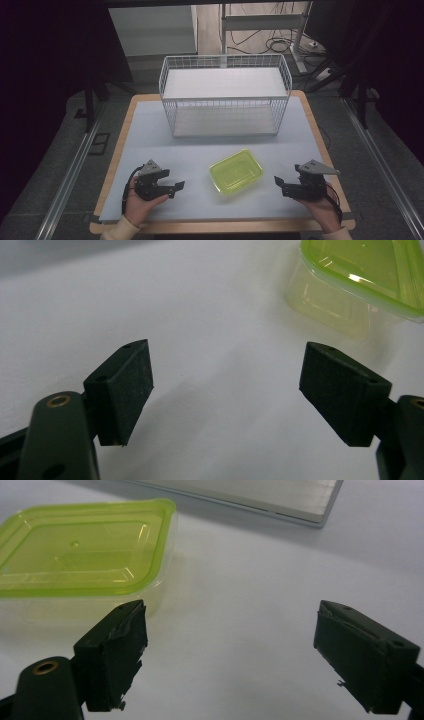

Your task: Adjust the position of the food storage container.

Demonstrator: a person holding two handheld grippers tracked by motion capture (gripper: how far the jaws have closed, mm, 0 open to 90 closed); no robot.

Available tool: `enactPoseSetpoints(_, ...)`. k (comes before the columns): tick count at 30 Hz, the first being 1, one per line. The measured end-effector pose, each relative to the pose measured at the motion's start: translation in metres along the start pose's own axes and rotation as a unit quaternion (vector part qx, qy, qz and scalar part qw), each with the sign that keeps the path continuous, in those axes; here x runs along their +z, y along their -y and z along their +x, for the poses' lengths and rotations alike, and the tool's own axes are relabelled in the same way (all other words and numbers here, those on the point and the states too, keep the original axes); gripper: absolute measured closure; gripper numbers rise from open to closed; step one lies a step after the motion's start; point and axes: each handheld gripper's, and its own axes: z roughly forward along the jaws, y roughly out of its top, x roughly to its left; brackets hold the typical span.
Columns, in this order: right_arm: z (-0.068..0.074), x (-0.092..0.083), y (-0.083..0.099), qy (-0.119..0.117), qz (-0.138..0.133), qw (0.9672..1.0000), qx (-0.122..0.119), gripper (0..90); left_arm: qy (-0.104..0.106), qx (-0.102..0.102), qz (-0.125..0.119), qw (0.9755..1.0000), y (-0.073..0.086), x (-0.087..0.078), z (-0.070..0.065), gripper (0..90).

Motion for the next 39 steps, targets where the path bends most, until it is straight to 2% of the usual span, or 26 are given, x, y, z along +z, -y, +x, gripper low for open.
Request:
enactPoseSetpoints(3,0.0,-0.001,0.0,-0.004,-0.003,1.0,-0.003,18.8,0.0,0.008,-0.002,1.0,-0.001,0.0,-0.002,20.2)
enactPoseSetpoints(4,0.0,-0.002,0.0,-0.015,-0.003,0.9998,-0.009,24.2,0.0,0.014,-0.001,0.9999,-0.001,0.0,-0.004,20.2)
enactPoseSetpoints(5,0.0,-0.002,0.0,-0.015,-0.003,0.9998,-0.009,24.2,0.0,0.014,-0.001,0.9999,-0.001,0.0,-0.004,20.1)
enactPoseSetpoints(6,0.0,-0.003,0.0,-0.031,-0.002,0.9994,-0.015,28.4,0.0,0.018,0.001,0.9998,-0.001,0.0,-0.004,20.1)
enactPoseSetpoints(9,0.001,-0.005,-0.001,-0.037,0.0,0.9991,-0.021,32.3,0.0,0.017,0.001,0.9999,-0.001,0.0,-0.004,20.1)
enactPoseSetpoints(10,0.001,-0.007,-0.003,-0.05,0.002,0.9984,-0.025,41.1,-0.001,0.014,0.0,0.9999,0.0,0.0,-0.003,20.1)
enactPoseSetpoints(12,0.001,-0.008,-0.004,-0.053,0.004,0.9981,-0.032,49.2,-0.005,0.012,0.0,0.9999,0.001,-0.001,-0.002,20.1)
enactPoseSetpoints(13,0.001,-0.008,-0.004,-0.053,0.004,0.9981,-0.032,49.2,-0.005,0.012,0.0,0.9999,0.001,-0.001,-0.002,20.1)
enactPoseSetpoints(14,-0.001,-0.01,-0.006,-0.057,0.007,0.9976,-0.038,57.4,-0.009,0.008,0.0,0.9999,0.002,-0.002,-0.002,20.0)
enactPoseSetpoints(17,-0.005,-0.01,-0.007,-0.063,0.009,0.9975,-0.031,69.8,-0.008,0.007,0.0,0.9999,0.002,-0.003,-0.002,19.9)
enactPoseSetpoints(19,-0.007,-0.01,-0.007,-0.069,0.012,0.9972,-0.028,76.3,-0.007,0.007,0.0,1.0,0.002,-0.003,-0.003,20.0)
enactPoseSetpoints(20,-0.007,-0.01,-0.007,-0.069,0.012,0.9972,-0.028,76.3,-0.007,0.007,0.0,1.0,0.002,-0.003,-0.003,20.0)
enactPoseSetpoints(23,-0.007,-0.011,-0.008,-0.082,0.012,0.9962,-0.027,86.9,-0.007,0.008,0.002,0.9999,0.002,-0.002,-0.002,20.0)
enactPoseSetpoints(26,-0.004,-0.011,-0.008,-0.091,0.013,0.9951,-0.035,89.9,-0.01,0.008,0.0,0.9999,0.002,-0.002,-0.002,20.0)
enactPoseSetpoints(32,0.002,-0.014,-0.014,-0.104,0.007,0.9935,-0.045,90.0,-0.011,0.004,-0.001,0.9999,0.002,-0.003,0.0,20.0)
enactPoseSetpoints(34,0.01,-0.016,-0.019,-0.118,0.0,0.9915,-0.056,90.0,-0.011,-0.001,-0.001,0.9999,0.002,-0.003,0.002,20.1)
enactPoseSetpoints(39,0.025,-0.014,-0.023,-0.143,0.003,0.9869,-0.074,90.0,-0.009,0.002,0.002,1.0,0.002,-0.002,0.001,20.0)
